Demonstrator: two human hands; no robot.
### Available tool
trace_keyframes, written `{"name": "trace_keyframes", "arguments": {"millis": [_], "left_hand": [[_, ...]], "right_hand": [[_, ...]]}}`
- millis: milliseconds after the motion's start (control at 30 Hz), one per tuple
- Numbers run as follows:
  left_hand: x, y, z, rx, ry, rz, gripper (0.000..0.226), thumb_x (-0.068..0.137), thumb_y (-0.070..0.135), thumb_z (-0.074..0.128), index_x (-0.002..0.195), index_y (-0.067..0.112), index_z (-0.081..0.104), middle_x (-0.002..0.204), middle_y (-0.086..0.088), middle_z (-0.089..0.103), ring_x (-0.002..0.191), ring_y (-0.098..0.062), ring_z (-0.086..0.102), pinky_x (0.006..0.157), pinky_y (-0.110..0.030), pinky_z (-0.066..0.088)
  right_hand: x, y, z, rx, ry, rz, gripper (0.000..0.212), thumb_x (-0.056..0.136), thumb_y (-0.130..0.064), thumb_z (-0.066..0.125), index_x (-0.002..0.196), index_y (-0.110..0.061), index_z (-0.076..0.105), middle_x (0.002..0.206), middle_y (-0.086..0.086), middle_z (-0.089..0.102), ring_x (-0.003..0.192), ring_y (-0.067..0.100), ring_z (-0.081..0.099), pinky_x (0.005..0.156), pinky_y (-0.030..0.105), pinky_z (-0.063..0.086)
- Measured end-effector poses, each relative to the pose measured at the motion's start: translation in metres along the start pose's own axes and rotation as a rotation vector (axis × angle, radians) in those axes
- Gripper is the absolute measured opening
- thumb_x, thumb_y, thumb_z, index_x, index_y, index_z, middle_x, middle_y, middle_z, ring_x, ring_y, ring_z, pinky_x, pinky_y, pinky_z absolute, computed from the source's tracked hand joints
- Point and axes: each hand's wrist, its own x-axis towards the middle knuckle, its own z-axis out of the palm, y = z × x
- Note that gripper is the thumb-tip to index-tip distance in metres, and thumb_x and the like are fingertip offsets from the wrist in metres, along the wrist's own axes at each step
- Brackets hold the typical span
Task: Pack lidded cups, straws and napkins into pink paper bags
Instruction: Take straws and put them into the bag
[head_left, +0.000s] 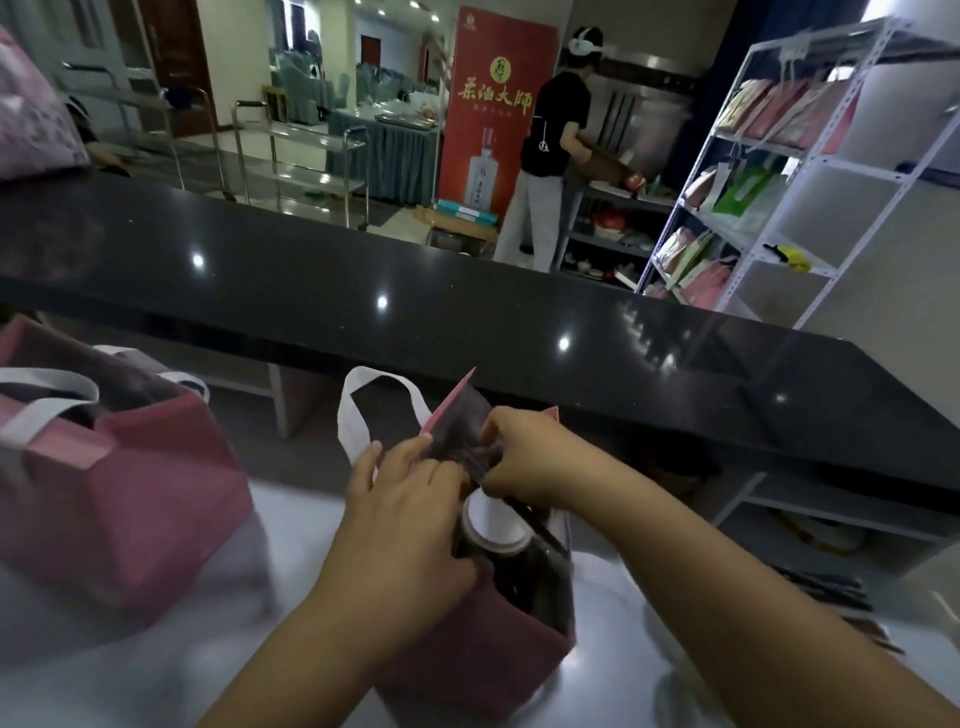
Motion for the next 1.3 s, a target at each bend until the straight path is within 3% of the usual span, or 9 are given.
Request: {"name": "trace_keyframes", "arguments": {"millis": [167, 367, 433, 533, 633, 733, 967, 1100, 1300], "left_hand": [[-0.003, -0.013, -0.007, -0.041, -0.085, 0.046, 0.106, 0.061, 0.065, 0.056, 0.146, 0.028, 0.004, 0.145, 0.015, 0.024, 0.135, -0.002, -0.010, 0.115, -0.035, -0.007], [-0.006, -0.021, -0.010, -0.059, -0.138, 0.098, 0.117, 0.059, 0.067, 0.060, 0.146, 0.028, -0.007, 0.147, 0.015, 0.019, 0.133, 0.000, -0.017, 0.114, -0.034, -0.013], [-0.006, -0.021, -0.009, -0.058, -0.128, 0.110, 0.115, 0.059, 0.066, 0.060, 0.146, 0.028, -0.005, 0.146, 0.016, 0.020, 0.133, 0.000, -0.016, 0.114, -0.034, -0.013], [-0.002, -0.019, -0.005, -0.072, -0.086, 0.128, 0.107, 0.062, 0.063, 0.060, 0.146, 0.030, 0.003, 0.145, 0.017, 0.024, 0.135, -0.002, -0.010, 0.113, -0.034, -0.010], [0.002, -0.007, -0.001, -0.075, -0.030, 0.144, 0.095, 0.067, 0.056, 0.060, 0.145, 0.031, 0.013, 0.142, 0.015, 0.033, 0.136, -0.006, -0.001, 0.113, -0.035, -0.006], [0.008, 0.017, 0.003, -0.072, 0.064, 0.171, 0.082, 0.071, 0.051, 0.063, 0.142, 0.029, 0.029, 0.135, 0.011, 0.046, 0.137, -0.013, 0.013, 0.113, -0.038, 0.000], [0.027, 0.105, 0.032, -0.206, 0.095, 0.303, 0.062, 0.075, 0.045, 0.066, 0.132, 0.031, 0.047, 0.128, 0.011, 0.054, 0.129, -0.009, 0.033, 0.107, -0.030, 0.017], [0.036, 0.168, 0.069, -0.438, -0.065, 0.271, 0.048, 0.078, 0.038, 0.067, 0.124, 0.034, 0.054, 0.120, 0.017, 0.058, 0.113, -0.002, 0.047, 0.092, -0.019, 0.035], [0.045, 0.255, 0.142, -0.476, -0.260, 0.202, 0.039, 0.077, 0.030, 0.067, 0.115, 0.031, 0.060, 0.110, 0.015, 0.064, 0.102, -0.005, 0.058, 0.090, -0.027, 0.045]], "right_hand": [[0.035, 0.000, 0.028, -0.312, -0.113, 0.256, 0.035, 0.081, -0.012, 0.066, 0.114, -0.009, 0.057, 0.102, 0.010, 0.063, 0.088, 0.023, 0.064, 0.083, 0.036, 0.055], [0.046, 0.011, 0.050, -0.388, -0.088, 0.271, 0.045, 0.081, -0.018, 0.068, 0.124, -0.011, 0.054, 0.122, 0.011, 0.059, 0.106, 0.028, 0.059, 0.088, 0.036, 0.050], [0.040, 0.015, 0.047, -0.347, -0.016, 0.235, 0.035, 0.085, -0.020, 0.062, 0.119, -0.013, 0.056, 0.116, 0.010, 0.061, 0.099, 0.027, 0.061, 0.083, 0.036, 0.052], [0.023, 0.020, 0.037, -0.187, 0.293, 0.082, 0.010, 0.088, -0.021, 0.053, 0.095, -0.018, 0.060, 0.089, 0.002, 0.062, 0.077, 0.018, 0.060, 0.070, 0.037, 0.055], [0.001, 0.029, 0.026, -0.058, 0.535, -0.030, 0.012, 0.089, -0.023, 0.053, 0.082, -0.021, 0.061, 0.071, -0.005, 0.061, 0.065, 0.011, 0.058, 0.063, 0.038, 0.055], [-0.022, 0.049, 0.014, 0.046, 0.663, -0.055, 0.013, 0.088, -0.024, 0.055, 0.077, -0.025, 0.062, 0.070, -0.011, 0.061, 0.063, 0.006, 0.058, 0.061, 0.035, 0.055], [-0.084, 0.139, 0.000, 0.162, 0.779, 0.008, 0.010, 0.086, -0.023, 0.057, 0.081, -0.025, 0.066, 0.067, -0.012, 0.062, 0.063, 0.005, 0.059, 0.061, 0.036, 0.054], [-0.123, 0.213, -0.007, 0.230, 0.796, 0.118, 0.014, 0.083, -0.023, 0.059, 0.072, -0.032, 0.062, 0.063, -0.013, 0.062, 0.062, 0.005, 0.060, 0.060, 0.035, 0.054], [-0.185, 0.345, -0.011, 0.276, 0.770, 0.367, 0.017, 0.085, -0.023, 0.058, 0.069, -0.028, 0.062, 0.060, -0.009, 0.063, 0.057, 0.008, 0.060, 0.060, 0.037, 0.057]]}}
